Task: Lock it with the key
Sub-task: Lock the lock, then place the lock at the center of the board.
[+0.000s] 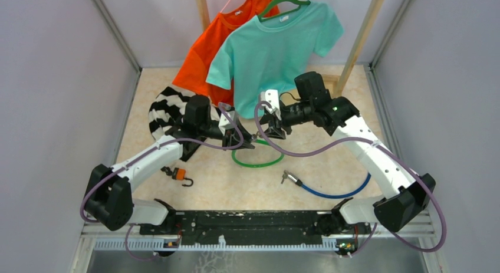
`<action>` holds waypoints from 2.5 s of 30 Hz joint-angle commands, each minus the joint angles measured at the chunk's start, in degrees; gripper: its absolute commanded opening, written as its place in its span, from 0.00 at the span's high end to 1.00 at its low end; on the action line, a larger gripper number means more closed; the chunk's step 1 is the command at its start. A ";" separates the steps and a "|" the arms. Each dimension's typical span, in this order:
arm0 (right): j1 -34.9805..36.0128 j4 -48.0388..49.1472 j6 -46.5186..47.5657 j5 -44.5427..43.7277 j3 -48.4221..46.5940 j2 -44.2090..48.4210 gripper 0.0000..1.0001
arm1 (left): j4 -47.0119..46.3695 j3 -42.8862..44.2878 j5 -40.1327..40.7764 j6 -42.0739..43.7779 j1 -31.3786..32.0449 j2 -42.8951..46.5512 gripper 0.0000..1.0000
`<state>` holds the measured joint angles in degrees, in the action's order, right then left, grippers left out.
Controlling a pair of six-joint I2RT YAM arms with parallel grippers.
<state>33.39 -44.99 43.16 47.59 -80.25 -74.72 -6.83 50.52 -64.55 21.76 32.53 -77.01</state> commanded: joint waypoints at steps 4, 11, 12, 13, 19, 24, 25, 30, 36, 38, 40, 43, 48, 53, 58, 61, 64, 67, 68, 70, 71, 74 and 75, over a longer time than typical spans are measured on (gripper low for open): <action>1.22 3.57 -2.35 2.26 0.08 -0.80 0.61 | 1.29 0.02 -1.52 0.65 0.34 0.79 1.00; 1.25 3.42 -2.43 1.77 0.51 -1.55 0.73 | 1.25 0.01 -1.55 0.74 0.34 0.98 1.00; 1.24 3.23 -2.32 1.91 0.64 -1.65 0.75 | 1.33 0.01 -1.53 0.74 0.34 0.99 1.00; 1.24 3.07 -2.13 2.09 0.67 -1.66 0.77 | 1.33 0.01 -1.49 0.81 0.36 0.99 1.00; 1.24 0.30 0.12 1.31 -1.52 -1.92 1.00 | 1.38 -0.03 -1.37 0.90 0.34 0.90 1.00; -4.30 3.15 -0.52 -3.21 -6.74 0.18 1.00 | 1.46 -0.14 -0.42 1.03 0.34 1.27 1.00; -6.75 5.38 -2.07 -2.57 -6.64 1.02 1.00 | 1.47 -0.16 -0.21 1.03 0.34 1.35 1.00; -14.43 9.55 -7.39 1.76 -5.76 2.82 1.00 | 1.63 -0.13 1.20 1.36 0.25 1.72 1.00; -14.32 9.58 -6.55 10.30 3.41 5.22 1.00 | 1.62 0.73 3.42 -0.07 -0.15 1.95 1.00; -14.33 10.62 -4.61 7.57 7.09 7.25 1.00 | -0.67 1.15 5.08 -4.77 -1.43 2.00 1.00; -14.31 10.95 -4.30 4.49 9.86 8.33 1.00 | -4.51 1.55 6.92 -14.28 -4.01 1.55 1.00; -14.32 9.79 -4.29 2.86 13.00 9.48 1.00 | -15.30 0.08 8.92 -36.11 -9.68 0.35 1.00; -14.31 12.21 -7.57 1.89 17.55 12.53 1.00 | -30.03 -4.63 11.57 -61.91 -15.56 -1.50 1.00; -14.32 14.21 -10.89 2.50 20.66 13.72 1.00 | -38.06 -10.83 18.04 -74.85 -18.66 -2.66 1.00; -14.38 16.00 -12.59 3.37 24.01 14.46 1.00 | -40.15 -14.00 22.74 -81.78 -21.25 -7.11 1.00; -14.32 16.92 -13.10 3.58 25.36 14.36 1.00 | -40.16 -14.15 23.99 -82.35 -21.20 -10.52 0.97; -14.38 18.39 -13.63 4.50 26.77 14.00 1.00 | -41.60 -13.21 24.24 -82.22 -21.28 -15.18 0.95; -14.36 20.06 -14.32 5.32 28.19 13.65 1.00 | -41.80 -10.56 22.20 -80.79 -21.20 -20.61 0.89; -14.32 20.64 -14.62 5.57 28.62 13.44 1.00 | -41.15 -9.45 21.36 -80.23 -21.20 -22.30 0.86; -14.33 21.42 -14.89 6.13 29.41 12.84 1.00 | -38.98 -7.75 20.26 -79.06 -21.20 -24.89 0.80; -14.32 21.63 -15.03 6.26 29.63 12.42 1.00 | -38.11 -7.37 20.22 -78.16 -21.20 -25.71 0.76; -14.23 22.21 -15.03 6.35 30.15 11.83 1.00 | -34.85 -7.20 20.58 -74.89 -21.20 -26.54 0.63; -14.16 22.35 -15.03 6.37 30.15 11.63 1.00 | -33.34 -7.26 20.81 -73.61 -21.20 -26.33 0.57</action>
<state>18.98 -26.33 28.84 51.66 -50.17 -62.48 -42.87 41.58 -42.61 -56.40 11.27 -103.61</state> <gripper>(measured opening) 0.021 0.344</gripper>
